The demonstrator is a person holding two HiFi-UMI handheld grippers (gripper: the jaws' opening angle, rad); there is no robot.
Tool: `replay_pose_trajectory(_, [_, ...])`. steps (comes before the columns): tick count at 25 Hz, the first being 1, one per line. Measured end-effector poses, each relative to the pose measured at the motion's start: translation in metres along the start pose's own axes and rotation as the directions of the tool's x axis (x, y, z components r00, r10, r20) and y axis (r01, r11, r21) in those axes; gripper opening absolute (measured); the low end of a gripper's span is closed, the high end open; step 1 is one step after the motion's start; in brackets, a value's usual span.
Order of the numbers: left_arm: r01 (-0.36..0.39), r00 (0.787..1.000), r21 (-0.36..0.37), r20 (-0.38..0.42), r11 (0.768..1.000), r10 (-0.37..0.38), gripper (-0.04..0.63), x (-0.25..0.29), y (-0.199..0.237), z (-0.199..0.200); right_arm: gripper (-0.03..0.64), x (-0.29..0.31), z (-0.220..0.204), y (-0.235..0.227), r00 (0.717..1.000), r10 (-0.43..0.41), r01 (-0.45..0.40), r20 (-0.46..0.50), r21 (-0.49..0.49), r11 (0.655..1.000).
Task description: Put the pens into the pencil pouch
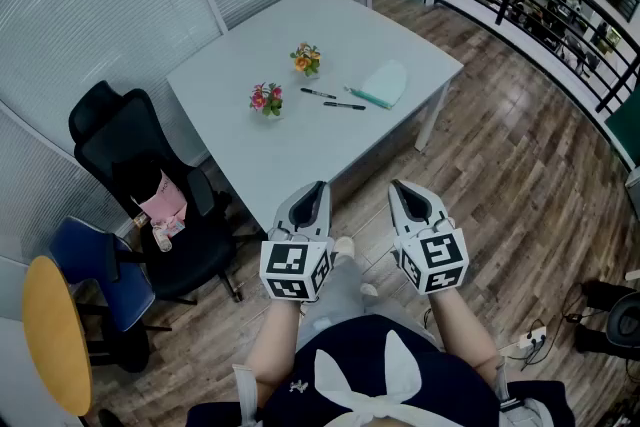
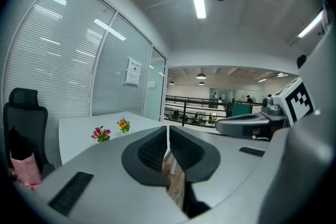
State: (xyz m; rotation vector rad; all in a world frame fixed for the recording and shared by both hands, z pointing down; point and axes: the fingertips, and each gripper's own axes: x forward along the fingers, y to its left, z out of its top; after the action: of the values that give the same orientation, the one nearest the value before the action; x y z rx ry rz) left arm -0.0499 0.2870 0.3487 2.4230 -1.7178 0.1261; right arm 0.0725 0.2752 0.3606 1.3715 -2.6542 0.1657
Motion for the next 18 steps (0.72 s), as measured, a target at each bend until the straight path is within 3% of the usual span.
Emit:
replay_pose_trajectory(12, [0.000,0.999,0.002,-0.033,1.000,0.000,0.031,0.031,0.011,-0.011,0.006,0.026,-0.003,-0.014,1.000,-0.003,0.003,-0.005,-0.002,1.000])
replay_pose_trajectory(16, [0.022,0.999,-0.027,-0.035,0.999,-0.023,0.034,0.047,0.015,-0.009,0.089,0.041,-0.002,-0.023,1.000,0.017,-0.017,-0.013,0.006,1.000])
replay_pose_trajectory(18, [0.045,0.998,-0.038,-0.033,0.998,-0.047,0.100,0.056,0.015,-0.008,0.108,0.049,-0.003,-0.029,1.000,0.022,-0.022,-0.022,0.007,1.000])
